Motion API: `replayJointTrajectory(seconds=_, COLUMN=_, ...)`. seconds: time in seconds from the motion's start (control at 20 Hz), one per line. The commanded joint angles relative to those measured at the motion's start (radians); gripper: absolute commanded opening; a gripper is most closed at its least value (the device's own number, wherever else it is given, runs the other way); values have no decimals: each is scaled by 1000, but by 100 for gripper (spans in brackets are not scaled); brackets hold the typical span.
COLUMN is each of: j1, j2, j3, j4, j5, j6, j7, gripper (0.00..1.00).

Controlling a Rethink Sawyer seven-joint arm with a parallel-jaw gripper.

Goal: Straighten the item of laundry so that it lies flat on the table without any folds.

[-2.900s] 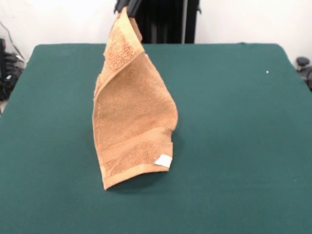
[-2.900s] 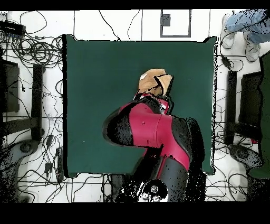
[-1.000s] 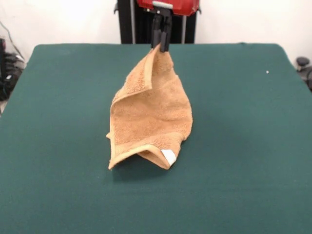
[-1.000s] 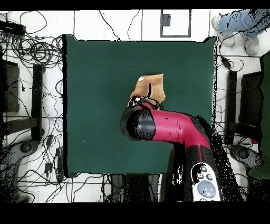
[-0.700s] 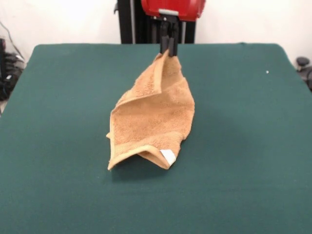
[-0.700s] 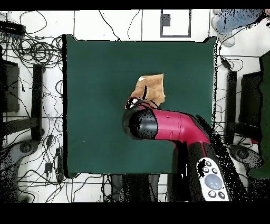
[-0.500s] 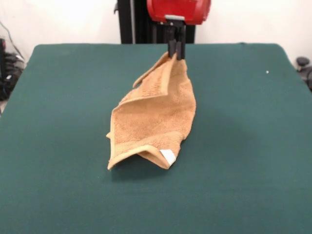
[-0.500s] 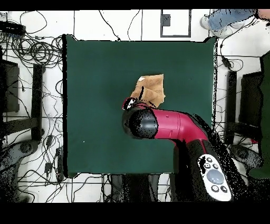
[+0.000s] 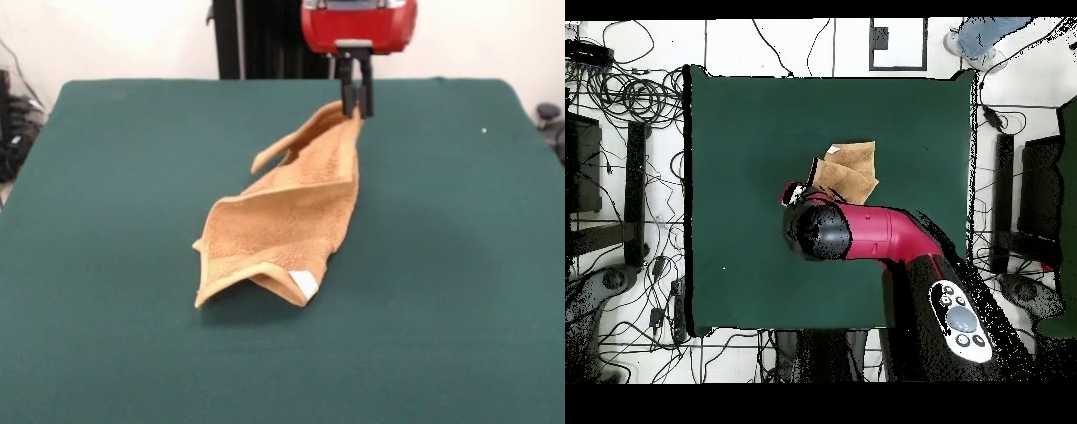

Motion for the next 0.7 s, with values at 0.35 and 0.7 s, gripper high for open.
replayJointTrajectory(seconds=0.35, j1=-82, j2=82, j3=230, j4=139, j5=44, j6=-70, j7=45, gripper=0)
replayJointTrajectory(seconds=0.7, j1=-134, j2=115, j3=289, j4=128, j5=35, j6=-35, j7=7, gripper=0)
